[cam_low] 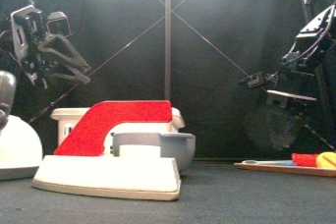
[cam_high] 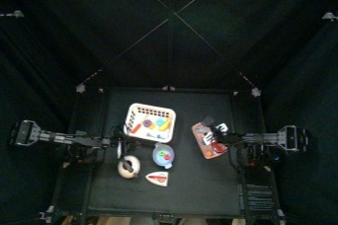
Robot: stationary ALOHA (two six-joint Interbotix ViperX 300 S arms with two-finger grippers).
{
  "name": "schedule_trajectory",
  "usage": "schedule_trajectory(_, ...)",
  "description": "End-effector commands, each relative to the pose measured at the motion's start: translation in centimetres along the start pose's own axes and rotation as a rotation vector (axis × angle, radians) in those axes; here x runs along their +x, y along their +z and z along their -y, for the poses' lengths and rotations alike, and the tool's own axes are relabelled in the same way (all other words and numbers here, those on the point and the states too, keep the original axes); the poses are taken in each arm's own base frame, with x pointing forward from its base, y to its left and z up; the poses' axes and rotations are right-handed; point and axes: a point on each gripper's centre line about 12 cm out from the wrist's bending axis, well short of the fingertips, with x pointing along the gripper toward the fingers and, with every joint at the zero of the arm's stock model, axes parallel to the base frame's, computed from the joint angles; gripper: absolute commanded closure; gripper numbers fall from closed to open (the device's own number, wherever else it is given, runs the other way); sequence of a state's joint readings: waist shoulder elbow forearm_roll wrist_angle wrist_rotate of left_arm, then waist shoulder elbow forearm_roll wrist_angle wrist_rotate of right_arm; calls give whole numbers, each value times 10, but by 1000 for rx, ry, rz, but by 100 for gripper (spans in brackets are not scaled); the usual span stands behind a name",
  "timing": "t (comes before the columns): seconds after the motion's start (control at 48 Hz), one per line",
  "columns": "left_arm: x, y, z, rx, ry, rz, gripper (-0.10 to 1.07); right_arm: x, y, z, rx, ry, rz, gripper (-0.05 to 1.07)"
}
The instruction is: Grab wrench
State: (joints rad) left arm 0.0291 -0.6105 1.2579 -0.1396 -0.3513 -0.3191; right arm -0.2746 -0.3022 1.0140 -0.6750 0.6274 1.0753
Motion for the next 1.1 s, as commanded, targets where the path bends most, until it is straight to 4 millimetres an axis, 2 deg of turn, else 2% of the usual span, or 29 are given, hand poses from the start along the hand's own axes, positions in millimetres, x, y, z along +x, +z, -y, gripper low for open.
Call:
schedule_trajectory(0.0, 1, 5, 0, 0, -1, 20, 25, -1, 9, 3, -30, 2, 15, 19)
schedule_trajectory(0.083, 1, 5, 0, 0, -1, 20, 25, 1, 11, 6, -64, 8, 11, 19)
schedule_trajectory(0.312, 1, 5, 0, -1, 0, 20, 25, 4, 12, -1, -104, 99, 24, 19)
schedule_trajectory(0.562, 1, 5, 0, -1, 0, 20, 25, 15, 6, 6, -107, 72, -17, 19)
schedule_trajectory(0.75, 1, 5, 0, 0, -1, 20, 25, 24, -4, 5, -119, 78, -46, 19)
schedule_trajectory(1.083, 1, 5, 0, -1, 0, 20, 25, 33, -8, 6, -118, 72, -74, 21)
